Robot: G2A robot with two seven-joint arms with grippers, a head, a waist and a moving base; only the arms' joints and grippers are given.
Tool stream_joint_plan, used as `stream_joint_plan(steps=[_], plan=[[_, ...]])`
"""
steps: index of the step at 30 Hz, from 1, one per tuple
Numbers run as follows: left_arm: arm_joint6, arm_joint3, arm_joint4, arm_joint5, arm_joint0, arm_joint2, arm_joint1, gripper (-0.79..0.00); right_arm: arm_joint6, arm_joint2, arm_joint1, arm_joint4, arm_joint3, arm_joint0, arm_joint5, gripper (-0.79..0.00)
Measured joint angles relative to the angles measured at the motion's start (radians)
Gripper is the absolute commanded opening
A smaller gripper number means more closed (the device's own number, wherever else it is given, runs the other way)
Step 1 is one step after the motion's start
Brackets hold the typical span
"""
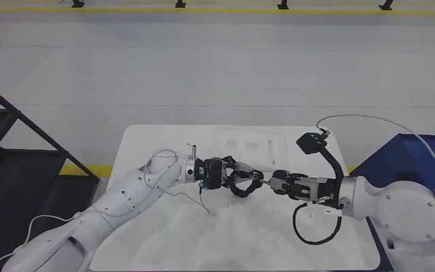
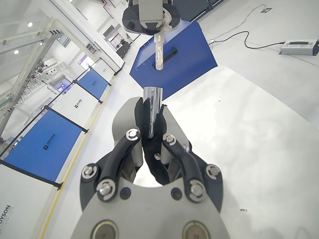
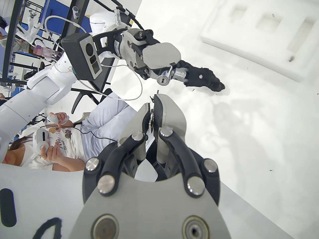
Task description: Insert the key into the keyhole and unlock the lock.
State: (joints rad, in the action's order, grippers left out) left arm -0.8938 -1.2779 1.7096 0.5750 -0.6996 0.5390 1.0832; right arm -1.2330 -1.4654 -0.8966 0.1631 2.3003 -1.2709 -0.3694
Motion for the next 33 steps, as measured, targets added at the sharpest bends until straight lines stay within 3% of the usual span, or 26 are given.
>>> stream_joint_plan(steps=[33], plan=[[0.032,0.008,-0.01,0.087,-0.025,0.046,0.034,-0.785,0.055,0.042,0.013,0.001,-0.042,0.018,-0.018,-0.785]])
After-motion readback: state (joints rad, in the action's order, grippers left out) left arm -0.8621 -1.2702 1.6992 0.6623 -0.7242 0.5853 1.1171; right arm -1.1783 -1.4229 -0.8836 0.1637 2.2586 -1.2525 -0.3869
